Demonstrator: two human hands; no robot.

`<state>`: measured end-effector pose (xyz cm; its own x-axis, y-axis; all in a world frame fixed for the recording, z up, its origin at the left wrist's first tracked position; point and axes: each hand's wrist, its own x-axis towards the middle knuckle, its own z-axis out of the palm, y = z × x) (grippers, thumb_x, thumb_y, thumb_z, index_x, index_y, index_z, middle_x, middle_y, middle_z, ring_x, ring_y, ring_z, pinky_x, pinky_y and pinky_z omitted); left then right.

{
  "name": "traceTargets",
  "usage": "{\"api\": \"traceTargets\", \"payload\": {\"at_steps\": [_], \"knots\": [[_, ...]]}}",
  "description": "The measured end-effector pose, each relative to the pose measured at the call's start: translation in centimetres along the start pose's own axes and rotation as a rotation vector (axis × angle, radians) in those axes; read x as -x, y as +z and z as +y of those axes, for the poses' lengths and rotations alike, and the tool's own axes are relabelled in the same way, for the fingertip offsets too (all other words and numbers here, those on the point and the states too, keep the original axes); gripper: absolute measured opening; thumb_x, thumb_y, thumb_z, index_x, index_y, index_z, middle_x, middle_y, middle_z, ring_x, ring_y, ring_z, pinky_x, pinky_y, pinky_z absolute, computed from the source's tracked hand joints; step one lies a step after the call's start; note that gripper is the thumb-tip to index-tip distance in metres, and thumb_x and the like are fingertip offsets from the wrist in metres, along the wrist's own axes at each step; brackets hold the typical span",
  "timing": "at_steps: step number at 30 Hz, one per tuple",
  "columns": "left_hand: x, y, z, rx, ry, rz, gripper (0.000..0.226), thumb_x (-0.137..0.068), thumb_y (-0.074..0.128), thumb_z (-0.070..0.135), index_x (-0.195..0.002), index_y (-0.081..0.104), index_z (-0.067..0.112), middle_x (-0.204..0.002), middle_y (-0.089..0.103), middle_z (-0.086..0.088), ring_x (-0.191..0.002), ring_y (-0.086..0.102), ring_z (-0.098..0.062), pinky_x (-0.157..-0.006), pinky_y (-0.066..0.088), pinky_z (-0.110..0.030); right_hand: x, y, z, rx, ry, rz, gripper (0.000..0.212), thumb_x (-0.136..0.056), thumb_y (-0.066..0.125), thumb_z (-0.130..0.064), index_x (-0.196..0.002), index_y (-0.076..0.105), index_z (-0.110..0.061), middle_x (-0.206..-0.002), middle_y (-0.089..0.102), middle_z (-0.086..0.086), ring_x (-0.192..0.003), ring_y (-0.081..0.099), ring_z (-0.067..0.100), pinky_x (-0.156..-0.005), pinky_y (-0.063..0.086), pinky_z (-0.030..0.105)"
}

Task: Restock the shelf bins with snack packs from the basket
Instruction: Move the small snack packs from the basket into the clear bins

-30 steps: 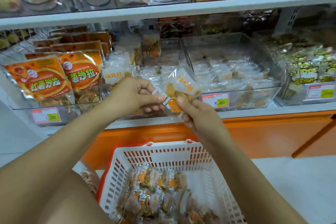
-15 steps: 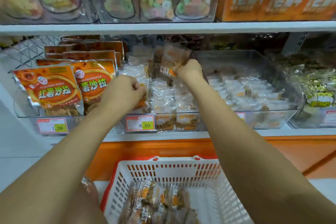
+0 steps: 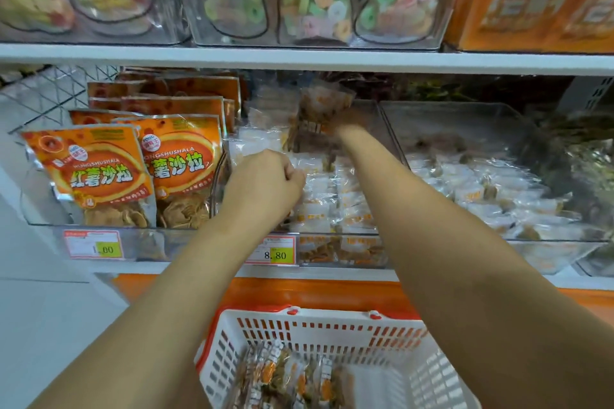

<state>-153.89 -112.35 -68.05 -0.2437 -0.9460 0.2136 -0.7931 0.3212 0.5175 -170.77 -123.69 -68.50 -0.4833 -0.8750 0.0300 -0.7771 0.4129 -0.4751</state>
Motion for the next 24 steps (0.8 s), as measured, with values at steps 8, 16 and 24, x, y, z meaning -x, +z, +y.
{"api": "traceTargets", "payload": {"at_steps": [8, 16, 24], "knots": [[0.8, -1.4, -0.5, -0.139, -0.084, 0.048, 0.028, -0.084, 0.067, 0.044, -0.071, 0.063, 0.020, -0.071, 0.064, 0.000, -0.075, 0.061, -0.021, -0.064, 0.050, -0.032, 0.0, 0.4, -1.0, 0.060, -0.038, -0.052, 0.036, -0.099, 0.041, -0.013, -0.133, 0.046, -0.001, -0.136, 0.049, 0.016, -0.124, 0.049, 0.029, -0.091, 0.043, 0.031], [1.9, -1.4, -0.7, -0.290, -0.130, 0.052, 0.034, -0.080, 0.071, 0.048, -0.081, 0.067, 0.015, -0.085, 0.067, -0.006, -0.082, 0.063, -0.028, -0.063, 0.048, -0.032, 2.2, 0.5, -0.4, -0.052, -0.064, 0.060, 0.034, -0.097, 0.039, -0.011, -0.128, 0.053, -0.004, -0.133, 0.053, 0.014, -0.125, 0.050, 0.029, -0.095, 0.043, 0.030], [2.5, -2.4, -2.3, -0.200, -0.205, 0.101, 0.036, -0.081, 0.068, 0.050, -0.065, 0.060, 0.019, -0.068, 0.061, -0.002, -0.070, 0.061, -0.023, -0.055, 0.040, -0.028, 6.7, -1.2, -0.1, -0.129, -0.147, 0.076, 0.030, -0.097, 0.042, -0.015, -0.112, 0.058, 0.005, -0.118, 0.059, 0.017, -0.110, 0.056, 0.032, -0.079, 0.042, 0.029]]}}
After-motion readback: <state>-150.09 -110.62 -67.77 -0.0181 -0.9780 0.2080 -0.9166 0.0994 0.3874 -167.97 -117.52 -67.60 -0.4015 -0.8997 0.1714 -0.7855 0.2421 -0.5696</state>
